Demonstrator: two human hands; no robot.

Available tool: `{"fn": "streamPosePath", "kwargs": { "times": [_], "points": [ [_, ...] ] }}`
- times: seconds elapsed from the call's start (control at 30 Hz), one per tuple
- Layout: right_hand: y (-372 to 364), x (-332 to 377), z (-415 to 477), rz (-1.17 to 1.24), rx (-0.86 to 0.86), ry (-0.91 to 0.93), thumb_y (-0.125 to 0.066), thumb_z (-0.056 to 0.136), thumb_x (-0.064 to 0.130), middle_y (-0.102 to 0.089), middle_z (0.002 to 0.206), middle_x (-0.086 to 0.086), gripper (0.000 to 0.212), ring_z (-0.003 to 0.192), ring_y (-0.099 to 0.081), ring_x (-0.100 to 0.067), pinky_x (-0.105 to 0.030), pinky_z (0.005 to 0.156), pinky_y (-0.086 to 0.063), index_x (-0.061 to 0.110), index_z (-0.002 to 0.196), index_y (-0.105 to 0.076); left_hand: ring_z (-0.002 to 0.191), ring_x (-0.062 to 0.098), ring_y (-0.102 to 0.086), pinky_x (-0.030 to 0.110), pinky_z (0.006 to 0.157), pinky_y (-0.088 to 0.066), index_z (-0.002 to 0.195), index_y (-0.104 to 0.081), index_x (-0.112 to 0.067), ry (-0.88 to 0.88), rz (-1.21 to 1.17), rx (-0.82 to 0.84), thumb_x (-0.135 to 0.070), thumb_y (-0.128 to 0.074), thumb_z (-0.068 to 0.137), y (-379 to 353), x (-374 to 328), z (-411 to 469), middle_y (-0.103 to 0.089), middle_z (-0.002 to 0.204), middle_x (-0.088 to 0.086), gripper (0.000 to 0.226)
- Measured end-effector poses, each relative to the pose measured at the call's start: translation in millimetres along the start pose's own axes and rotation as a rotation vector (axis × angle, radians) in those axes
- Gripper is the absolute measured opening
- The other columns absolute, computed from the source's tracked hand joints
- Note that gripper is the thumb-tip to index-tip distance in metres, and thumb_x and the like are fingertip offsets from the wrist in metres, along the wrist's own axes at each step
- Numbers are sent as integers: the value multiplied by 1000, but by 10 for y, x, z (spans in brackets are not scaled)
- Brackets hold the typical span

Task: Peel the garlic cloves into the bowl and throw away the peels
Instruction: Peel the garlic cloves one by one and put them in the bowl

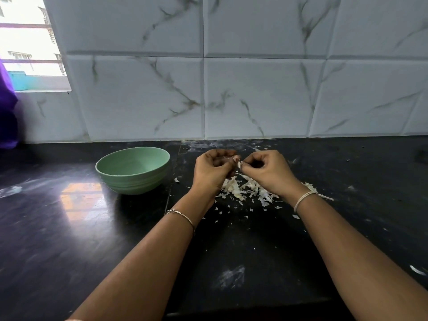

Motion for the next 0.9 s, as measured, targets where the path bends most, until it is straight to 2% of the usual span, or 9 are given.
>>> {"fn": "streamPosePath", "kwargs": {
  "times": [0.1, 0.17, 0.23, 0.3, 0.4, 0.5, 0.6, 0.8, 0.9],
  "points": [
    [-51, -44, 4, 97, 32, -59, -68, 86, 18, -73, 75, -7, 15, 73, -66, -20, -40, 75, -55, 10, 76, -75, 70, 17, -69, 29, 71, -59, 93, -64, -7, -6, -68, -5, 0, -73, 81, 4, -6, 6, -71, 77, 10, 16],
    [-41, -64, -1, 187, 41, -114, -65, 91, 24, -73, 76, -4, 21, 73, -67, -17, -27, 70, -55, 14, 76, -74, 65, 13, -70, 25, 67, -59, 93, -64, -5, -9, -85, -10, 2, -73, 80, 17, -5, 11, -71, 71, 6, 17],
    [-40, -48, -18, 247, 56, -134, -62, 93, 33, -72, 72, -1, 27, 65, -63, -6, -14, 61, -48, 15, 76, -74, 61, 11, -69, 23, 62, -58, 94, -63, -2, -12, -91, -13, 4, -72, 81, 25, 0, 13, -70, 65, 2, 17],
    [-41, -35, -25, 264, 57, -124, -70, 86, 35, -72, 73, -4, 26, 67, -64, -5, -17, 66, -51, 11, 78, -75, 62, 12, -69, 24, 64, -58, 92, -63, -2, -23, -79, -23, 6, -72, 81, 40, 6, 25, -70, 67, 5, 16],
    [-50, -30, -36, 280, 70, -121, -78, 80, 23, -74, 76, 0, 10, 74, -68, -6, -21, 76, -54, 15, 76, -75, 69, 16, -70, 31, 73, -60, 92, -64, -2, -21, -76, -30, 2, -74, 79, 55, 18, 32, -71, 80, 15, 17],
    [-61, -36, -42, 321, 96, -125, -76, 83, 21, -75, 80, 0, 5, 77, -68, -6, -20, 79, -53, 17, 80, -75, 64, 12, -69, 22, 62, -57, 92, -62, 0, -19, -131, -21, 3, -73, 80, 44, 2, 25, -71, 76, 13, 17],
    [-74, -64, -30, 322, 114, -141, -71, 87, 18, -75, 81, 0, 7, 79, -66, -7, -27, 84, -52, 19, 82, -75, 58, 10, -69, 17, 55, -52, 90, -61, 0, -25, -160, -22, 5, -72, 80, 48, -15, 26, -70, 67, 7, 15],
    [-84, -78, -22, 330, 98, -146, -69, 89, 18, -74, 86, -5, 8, 84, -66, -15, -37, 91, -53, 17, 82, -73, 59, 10, -69, 17, 57, -53, 93, -61, 2, -39, -154, -2, 5, -73, 80, 24, -26, 13, -70, 63, 4, 18],
    [-73, -65, -22, 331, 69, -144, -70, 88, 21, -73, 88, -7, 9, 83, -66, -14, -36, 90, -54, 13, 84, -73, 64, 12, -69, 22, 62, -56, 91, -62, -3, -34, -122, 9, -2, -74, 81, 15, -6, 25, -70, 73, 10, 16]
  ]
}}
Point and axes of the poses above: each hand's wrist, its own z-axis towards the middle knuckle, its own y-axis out of the back of the hand, x = y × z, the point moved 8 cm from there along z, towards the middle knuckle
